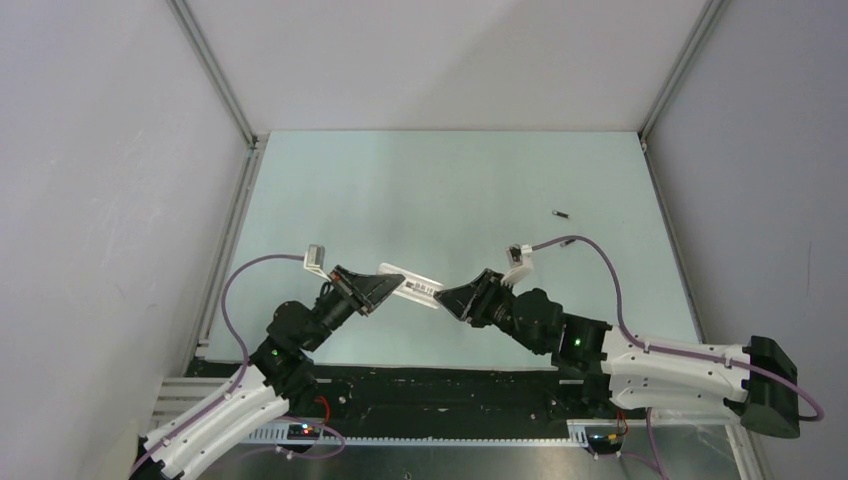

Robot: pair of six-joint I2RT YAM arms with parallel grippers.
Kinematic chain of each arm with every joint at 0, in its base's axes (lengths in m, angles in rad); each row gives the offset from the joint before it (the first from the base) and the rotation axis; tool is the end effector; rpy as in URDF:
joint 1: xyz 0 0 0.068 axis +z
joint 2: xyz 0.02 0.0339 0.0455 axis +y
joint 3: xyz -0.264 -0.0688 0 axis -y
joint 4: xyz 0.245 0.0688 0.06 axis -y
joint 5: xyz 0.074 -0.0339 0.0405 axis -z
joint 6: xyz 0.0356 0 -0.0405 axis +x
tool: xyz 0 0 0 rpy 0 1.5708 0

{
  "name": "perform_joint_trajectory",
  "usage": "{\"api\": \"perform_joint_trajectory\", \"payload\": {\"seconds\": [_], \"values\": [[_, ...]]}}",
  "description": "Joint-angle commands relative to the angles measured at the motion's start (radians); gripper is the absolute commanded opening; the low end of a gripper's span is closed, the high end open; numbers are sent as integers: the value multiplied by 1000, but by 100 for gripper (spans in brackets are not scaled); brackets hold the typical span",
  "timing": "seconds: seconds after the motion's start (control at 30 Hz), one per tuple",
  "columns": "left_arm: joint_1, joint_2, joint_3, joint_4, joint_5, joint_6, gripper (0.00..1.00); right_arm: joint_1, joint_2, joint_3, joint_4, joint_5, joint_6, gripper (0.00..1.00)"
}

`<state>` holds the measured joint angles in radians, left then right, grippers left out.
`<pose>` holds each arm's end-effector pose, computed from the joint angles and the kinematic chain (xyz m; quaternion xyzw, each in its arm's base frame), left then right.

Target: Load the batteries into the remote control

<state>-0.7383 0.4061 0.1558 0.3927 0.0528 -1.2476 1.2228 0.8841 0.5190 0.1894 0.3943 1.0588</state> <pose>0.1009 -0.0944 0.2308 -0.1456 0.6387 -0.6422 0.3981 0.0838 0.1910 0.2676 0.0638 0.7594 0.5100 0.3990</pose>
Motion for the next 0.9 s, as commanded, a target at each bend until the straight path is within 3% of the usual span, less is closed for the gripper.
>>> {"api": "perform_joint_trajectory", "payload": {"seconds": [0.0,0.1,0.33,0.43,0.53,0.7,0.87], "values": [[-5,-5,62,87,34,-10,0,4,26,32,-22,16,-19,43],[-4,-5,59,87,34,-9,0,2,29,32,-16,13,-20,45],[-5,-10,49,86,33,-9,0,4,12,32,4,2,-47,60],[-4,-16,46,87,28,-6,0,7,-7,32,-3,10,-54,60],[-5,-20,43,86,27,-6,0,19,-25,32,-24,43,-50,58],[-5,-24,38,86,24,-7,0,40,-51,32,-66,93,-40,44],[-5,-26,39,86,23,-7,0,48,-55,32,-85,113,-31,40]]}}
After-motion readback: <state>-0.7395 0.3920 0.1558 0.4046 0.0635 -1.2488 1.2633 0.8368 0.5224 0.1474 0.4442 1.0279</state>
